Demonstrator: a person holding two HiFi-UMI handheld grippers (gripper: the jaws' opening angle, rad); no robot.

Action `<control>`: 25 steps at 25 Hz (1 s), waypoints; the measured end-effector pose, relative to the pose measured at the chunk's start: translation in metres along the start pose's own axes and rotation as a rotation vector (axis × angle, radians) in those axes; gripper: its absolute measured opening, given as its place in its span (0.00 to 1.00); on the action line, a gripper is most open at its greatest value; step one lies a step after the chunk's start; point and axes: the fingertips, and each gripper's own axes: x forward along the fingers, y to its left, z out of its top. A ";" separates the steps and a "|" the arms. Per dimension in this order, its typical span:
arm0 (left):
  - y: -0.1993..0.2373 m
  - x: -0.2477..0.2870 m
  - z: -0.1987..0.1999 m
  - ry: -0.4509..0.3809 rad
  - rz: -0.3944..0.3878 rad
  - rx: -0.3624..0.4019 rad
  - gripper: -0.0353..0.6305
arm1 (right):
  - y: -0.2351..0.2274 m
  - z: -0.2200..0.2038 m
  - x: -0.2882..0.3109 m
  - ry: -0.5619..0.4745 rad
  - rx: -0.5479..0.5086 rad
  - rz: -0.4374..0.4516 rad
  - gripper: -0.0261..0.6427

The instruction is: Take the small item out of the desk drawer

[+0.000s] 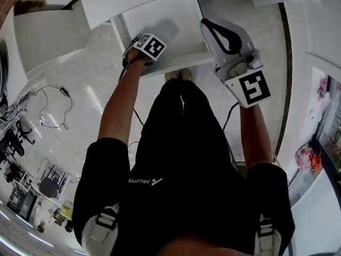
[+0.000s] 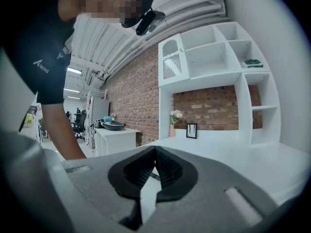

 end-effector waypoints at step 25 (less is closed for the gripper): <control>0.003 -0.001 0.003 0.033 -0.016 -0.114 0.57 | -0.005 -0.016 -0.009 0.015 0.025 -0.020 0.04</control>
